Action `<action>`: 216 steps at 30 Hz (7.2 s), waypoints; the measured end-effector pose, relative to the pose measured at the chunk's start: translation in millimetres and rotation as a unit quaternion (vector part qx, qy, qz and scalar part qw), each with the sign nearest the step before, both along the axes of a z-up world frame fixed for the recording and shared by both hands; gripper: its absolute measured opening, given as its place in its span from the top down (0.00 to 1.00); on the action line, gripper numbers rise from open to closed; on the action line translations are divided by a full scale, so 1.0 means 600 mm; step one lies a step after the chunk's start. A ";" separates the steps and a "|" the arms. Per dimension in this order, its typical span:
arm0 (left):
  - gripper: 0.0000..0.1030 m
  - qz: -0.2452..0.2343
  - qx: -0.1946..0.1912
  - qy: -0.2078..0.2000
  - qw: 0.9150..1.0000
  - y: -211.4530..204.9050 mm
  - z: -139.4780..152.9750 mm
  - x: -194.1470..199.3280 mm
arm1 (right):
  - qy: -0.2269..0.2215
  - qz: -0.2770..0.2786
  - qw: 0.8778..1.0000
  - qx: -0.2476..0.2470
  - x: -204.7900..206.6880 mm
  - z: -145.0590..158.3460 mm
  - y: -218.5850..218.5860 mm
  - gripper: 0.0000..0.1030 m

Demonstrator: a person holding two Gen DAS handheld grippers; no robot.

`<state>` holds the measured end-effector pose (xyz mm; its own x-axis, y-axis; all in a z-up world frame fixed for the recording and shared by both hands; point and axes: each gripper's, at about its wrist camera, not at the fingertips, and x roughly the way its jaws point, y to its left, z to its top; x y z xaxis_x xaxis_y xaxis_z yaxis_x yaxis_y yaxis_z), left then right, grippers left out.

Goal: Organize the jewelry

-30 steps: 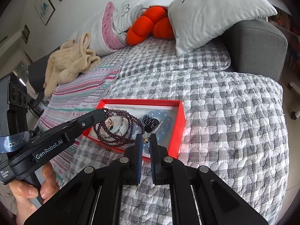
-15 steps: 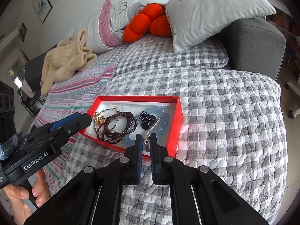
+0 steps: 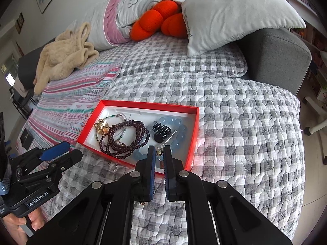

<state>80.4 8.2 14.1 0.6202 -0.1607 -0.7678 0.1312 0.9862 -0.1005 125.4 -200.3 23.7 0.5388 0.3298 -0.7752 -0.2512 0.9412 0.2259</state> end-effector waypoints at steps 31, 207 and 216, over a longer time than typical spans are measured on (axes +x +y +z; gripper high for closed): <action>0.19 0.017 -0.001 0.036 0.999 0.014 -0.041 -0.036 | 0.017 0.007 1.000 -0.014 -0.073 -0.008 -0.015 0.46; 0.02 0.027 0.024 -0.010 0.999 -0.007 -0.004 -0.064 | -0.045 -0.027 0.999 0.000 -0.041 0.017 -0.015 0.42; 0.00 0.060 0.055 0.000 0.997 -0.016 -0.004 -0.086 | -0.054 -0.059 0.995 -0.057 -0.105 0.028 -0.027 0.00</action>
